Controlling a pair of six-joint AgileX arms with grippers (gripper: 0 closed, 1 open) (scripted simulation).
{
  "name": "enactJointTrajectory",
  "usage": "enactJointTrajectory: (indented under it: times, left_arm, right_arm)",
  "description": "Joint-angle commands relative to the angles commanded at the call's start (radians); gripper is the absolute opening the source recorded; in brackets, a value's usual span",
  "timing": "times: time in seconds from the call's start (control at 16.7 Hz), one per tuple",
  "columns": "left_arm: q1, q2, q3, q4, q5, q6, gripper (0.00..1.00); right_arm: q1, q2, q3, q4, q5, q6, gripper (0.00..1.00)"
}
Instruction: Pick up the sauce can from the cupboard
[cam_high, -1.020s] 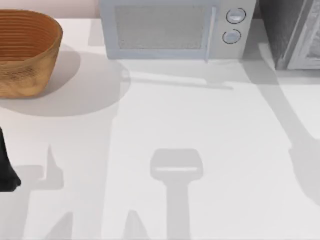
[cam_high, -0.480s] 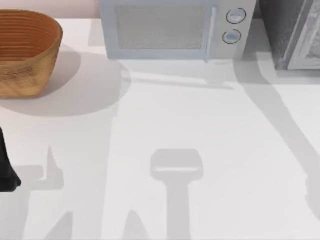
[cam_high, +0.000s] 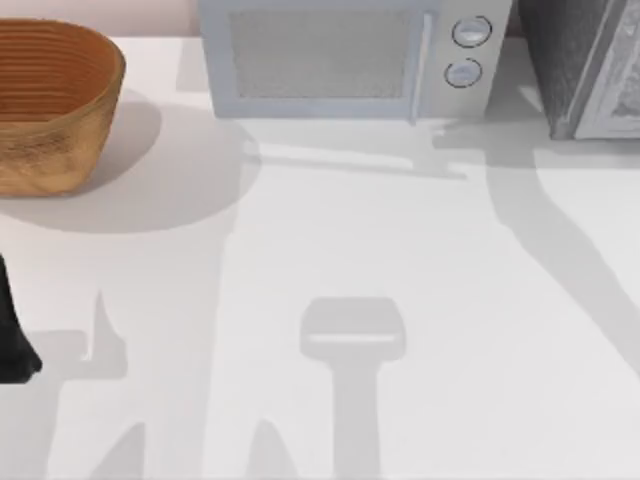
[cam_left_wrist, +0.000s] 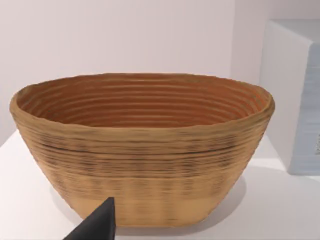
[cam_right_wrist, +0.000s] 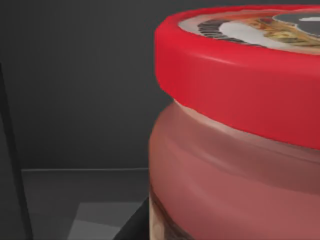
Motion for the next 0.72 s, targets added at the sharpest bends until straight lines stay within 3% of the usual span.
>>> enactJointTrajectory:
  times: [0.36,0.72]
  left_arm:
    - [0.0,0.0,0.0,0.0,0.0,0.0,1.0]
    - [0.0,0.0,0.0,0.0,0.0,0.0,1.0]
  right_arm:
    - [-0.042,-0.082,-0.086,0.047,-0.026,0.001,0.0]
    - [-0.179,-0.372,-0.526,0.192,-0.132,-0.009,0.0]
